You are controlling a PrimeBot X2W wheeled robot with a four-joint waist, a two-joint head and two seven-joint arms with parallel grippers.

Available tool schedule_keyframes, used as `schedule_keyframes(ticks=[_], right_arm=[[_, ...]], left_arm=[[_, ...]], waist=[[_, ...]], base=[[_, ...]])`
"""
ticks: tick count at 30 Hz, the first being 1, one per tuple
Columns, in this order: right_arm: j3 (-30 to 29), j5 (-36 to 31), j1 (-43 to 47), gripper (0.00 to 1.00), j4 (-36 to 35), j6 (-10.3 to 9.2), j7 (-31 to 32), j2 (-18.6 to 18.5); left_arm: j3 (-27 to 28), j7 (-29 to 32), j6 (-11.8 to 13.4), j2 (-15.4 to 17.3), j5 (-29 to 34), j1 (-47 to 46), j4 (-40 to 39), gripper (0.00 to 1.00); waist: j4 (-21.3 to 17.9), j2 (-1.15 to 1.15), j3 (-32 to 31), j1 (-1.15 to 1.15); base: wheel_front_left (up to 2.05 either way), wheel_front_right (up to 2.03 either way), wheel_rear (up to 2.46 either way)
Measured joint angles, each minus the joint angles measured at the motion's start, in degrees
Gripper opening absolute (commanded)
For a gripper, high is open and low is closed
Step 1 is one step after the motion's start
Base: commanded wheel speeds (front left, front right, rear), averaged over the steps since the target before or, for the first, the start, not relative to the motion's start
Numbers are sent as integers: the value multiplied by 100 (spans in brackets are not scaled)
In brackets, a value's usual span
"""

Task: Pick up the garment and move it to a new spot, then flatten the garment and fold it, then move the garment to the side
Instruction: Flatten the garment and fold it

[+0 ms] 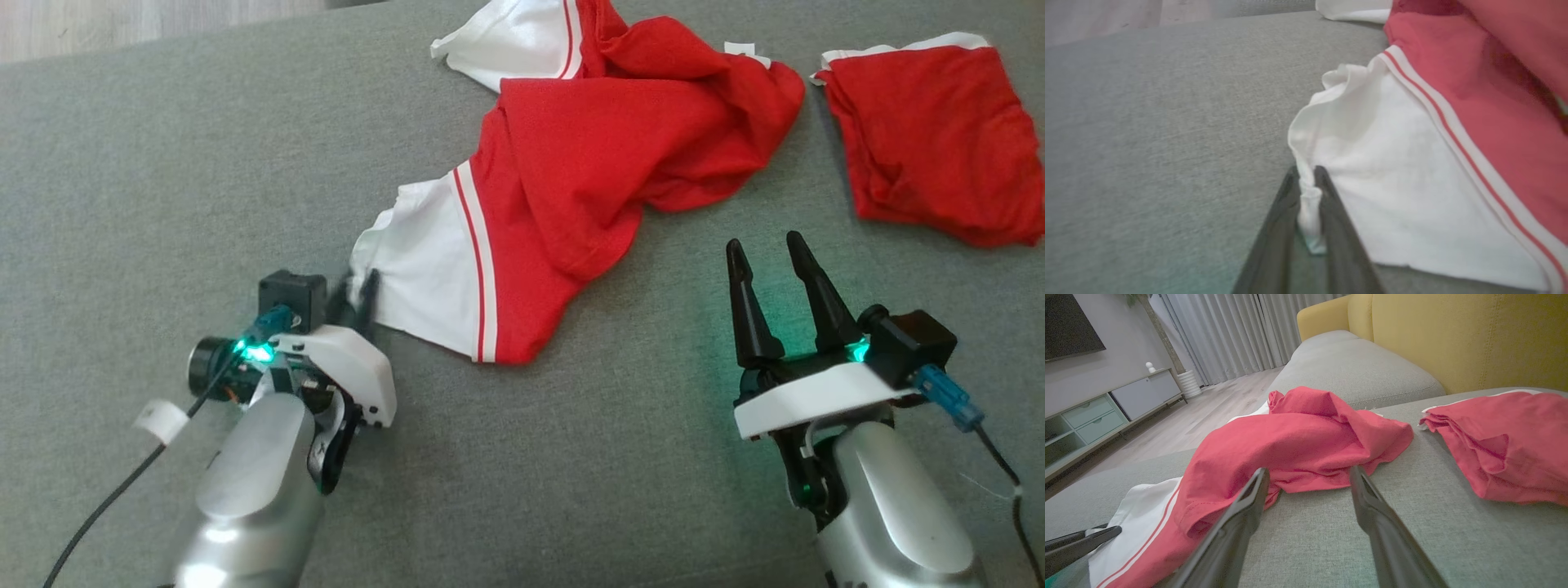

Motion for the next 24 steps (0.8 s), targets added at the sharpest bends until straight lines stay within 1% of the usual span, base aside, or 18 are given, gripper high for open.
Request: schedule_keyframes(ticks=[3, 7, 12, 15, 19, 24], right_arm=[[-14, 0, 0, 100, -2, 0, 0, 0], [-26, -1, 2, 100, -3, 0, 0, 0], [-16, -1, 4, 100, -3, 0, 0, 0], [4, -1, 10, 100, -2, 0, 0, 0], [15, 0, 12, 100, -1, 0, 0, 0], [31, 7, 12, 100, 3, 0, 0, 0]], left_arm=[[-14, -129, -24, 25, 0, -10, 64, 0], [11, -548, -15, 76, 0, 21, 85, 0], [110, -1319, 101, 307, 34, -19, -244, 0], [203, -1583, 221, 471, 110, -38, -485, 0], [279, -1700, 316, 676, 204, -90, -735, 0], [348, -1582, 485, 887, 220, -48, -681, 0]], waist=[[-5, 0, -52, 0], [31, 0, -148, 0], [104, 0, -271, -1], [156, 0, -333, 0], [235, 0, -376, -1], [325, 0, -391, -1]], base=[[0, 0, 0], [0, 0, 0], [0, 0, 0], [0, 0, 0], [0, 0, 0], [0, 0, 0]])
